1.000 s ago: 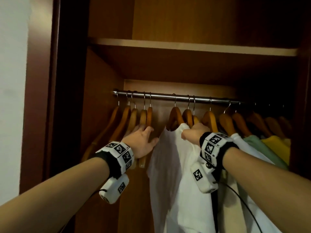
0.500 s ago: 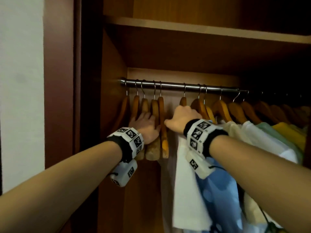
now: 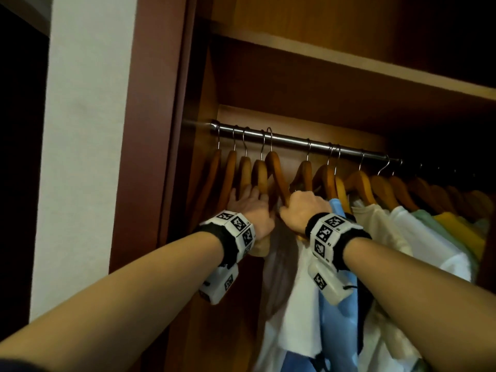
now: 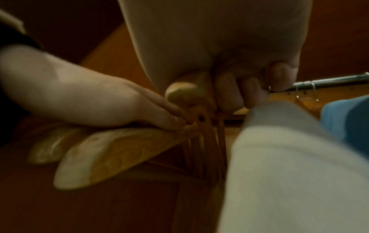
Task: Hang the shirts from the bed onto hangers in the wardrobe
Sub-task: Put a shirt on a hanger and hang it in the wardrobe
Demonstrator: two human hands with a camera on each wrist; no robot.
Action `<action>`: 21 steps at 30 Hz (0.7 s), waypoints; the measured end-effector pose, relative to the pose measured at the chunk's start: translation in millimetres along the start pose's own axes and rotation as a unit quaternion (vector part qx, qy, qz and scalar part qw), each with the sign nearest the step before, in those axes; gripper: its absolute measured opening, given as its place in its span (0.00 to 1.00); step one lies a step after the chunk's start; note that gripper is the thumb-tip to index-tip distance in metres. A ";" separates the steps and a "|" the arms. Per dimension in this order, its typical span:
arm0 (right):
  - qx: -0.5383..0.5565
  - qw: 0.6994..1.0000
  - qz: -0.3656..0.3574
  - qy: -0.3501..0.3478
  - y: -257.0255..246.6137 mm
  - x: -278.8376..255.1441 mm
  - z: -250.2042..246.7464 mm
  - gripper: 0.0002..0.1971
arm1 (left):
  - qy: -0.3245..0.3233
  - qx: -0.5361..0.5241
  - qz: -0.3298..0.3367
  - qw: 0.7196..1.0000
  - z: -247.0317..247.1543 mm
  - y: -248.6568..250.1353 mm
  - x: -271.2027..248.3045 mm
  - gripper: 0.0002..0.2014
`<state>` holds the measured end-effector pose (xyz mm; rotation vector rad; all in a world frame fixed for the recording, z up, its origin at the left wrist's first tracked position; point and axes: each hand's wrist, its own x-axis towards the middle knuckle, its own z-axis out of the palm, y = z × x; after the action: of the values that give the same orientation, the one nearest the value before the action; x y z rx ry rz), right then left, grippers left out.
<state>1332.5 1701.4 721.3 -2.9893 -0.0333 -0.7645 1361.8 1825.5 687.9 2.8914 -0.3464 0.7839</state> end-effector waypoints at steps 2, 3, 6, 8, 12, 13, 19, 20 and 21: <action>0.040 0.999 0.017 -0.002 3.7 -2.8 -8.1 0.14 | 0.004 -0.004 0.006 1.000 0.9 0.0 -1.0 0.27; 0.059 0.998 0.026 0.002 5.8 -5.1 -11.8 0.15 | 0.003 -0.008 0.008 1.000 1.9 -0.3 -1.6 0.28; 0.140 0.989 0.034 0.019 17.2 -14.2 -19.2 0.17 | 0.012 -0.005 0.015 1.000 7.0 0.4 -4.8 0.28; 0.178 0.983 0.035 0.023 29.8 -26.4 -20.3 0.19 | 0.029 -0.007 0.024 0.999 11.5 4.1 -7.6 0.28; 0.199 0.978 0.058 0.031 60.3 -64.1 -16.7 0.17 | 0.078 -0.047 0.045 0.995 13.9 6.8 -12.8 0.28; 0.212 0.975 0.060 0.029 69.0 -74.6 -16.1 0.16 | 0.088 -0.062 0.048 0.993 13.3 8.2 -13.9 0.28; 0.242 0.969 0.059 -0.006 127.0 -151.6 -28.9 0.16 | 0.053 -0.125 0.079 0.988 -9.3 62.0 -29.9 0.35; 0.237 0.970 0.052 -0.012 137.7 -167.0 -33.3 0.16 | 0.055 -0.144 0.085 0.984 -14.1 75.0 -32.9 0.36; 0.226 0.973 0.045 -0.016 149.3 -183.8 -38.4 0.16 | 0.054 -0.163 0.088 0.981 -17.6 88.1 -33.5 0.36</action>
<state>1158.1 1548.8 659.3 -2.5515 -0.0636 -0.6016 1303.0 1749.9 691.2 2.5267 -0.6574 0.8174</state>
